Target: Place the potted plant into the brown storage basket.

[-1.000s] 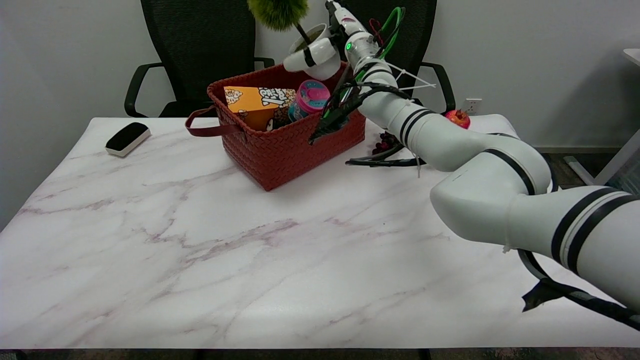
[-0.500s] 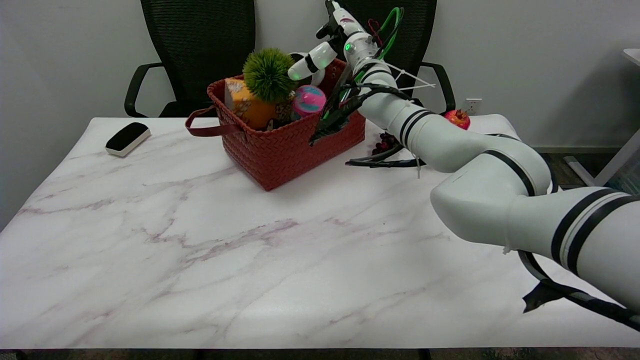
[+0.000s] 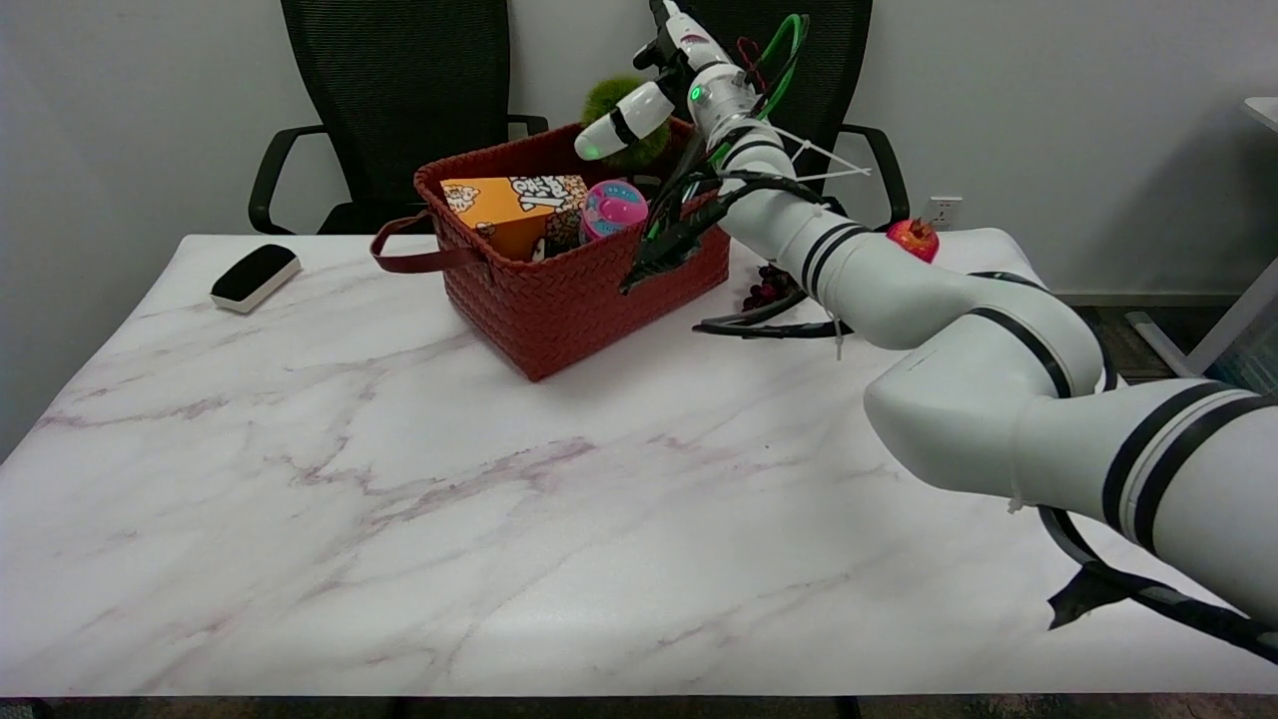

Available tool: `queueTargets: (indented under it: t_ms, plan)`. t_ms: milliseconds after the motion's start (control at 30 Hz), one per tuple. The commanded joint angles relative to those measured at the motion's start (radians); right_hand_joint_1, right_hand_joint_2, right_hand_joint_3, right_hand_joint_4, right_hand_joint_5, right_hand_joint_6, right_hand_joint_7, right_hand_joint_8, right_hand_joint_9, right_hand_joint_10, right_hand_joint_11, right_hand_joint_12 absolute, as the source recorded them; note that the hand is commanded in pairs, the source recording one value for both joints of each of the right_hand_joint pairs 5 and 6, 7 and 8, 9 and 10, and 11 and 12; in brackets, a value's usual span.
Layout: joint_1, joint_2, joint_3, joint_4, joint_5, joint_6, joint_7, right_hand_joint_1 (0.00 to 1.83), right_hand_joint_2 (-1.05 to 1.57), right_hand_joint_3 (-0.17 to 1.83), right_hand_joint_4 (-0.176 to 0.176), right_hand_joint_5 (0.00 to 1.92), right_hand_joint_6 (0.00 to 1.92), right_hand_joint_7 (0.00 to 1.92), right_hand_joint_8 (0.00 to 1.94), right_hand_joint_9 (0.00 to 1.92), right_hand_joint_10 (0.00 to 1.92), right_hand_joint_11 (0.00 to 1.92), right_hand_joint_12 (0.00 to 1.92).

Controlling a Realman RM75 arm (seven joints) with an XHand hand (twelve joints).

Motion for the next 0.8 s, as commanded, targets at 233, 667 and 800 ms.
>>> queueTargets:
  t_ms: [233, 667, 800]
  plan:
    - [-0.139, 0.1, 0.01, 0.331, 0.021, 0.041, 0.012, 1.25, -0.35, 0.54, 0.0, 0.0, 0.0, 0.49, 0.49, 0.32, 0.32, 0.42, 0.42]
    - [-0.458, 0.314, 0.019, 0.848, 0.22, 0.135, 0.012, 1.24, -0.37, 0.52, 0.0, 0.0, 0.0, 0.42, 0.42, 0.26, 0.26, 0.36, 0.36]
    - [-0.588, 0.358, 0.05, 1.004, 0.231, 0.2, 0.012, 1.23, -0.37, 0.53, 0.0, 0.0, 0.0, 0.41, 0.41, 0.25, 0.25, 0.38, 0.38]
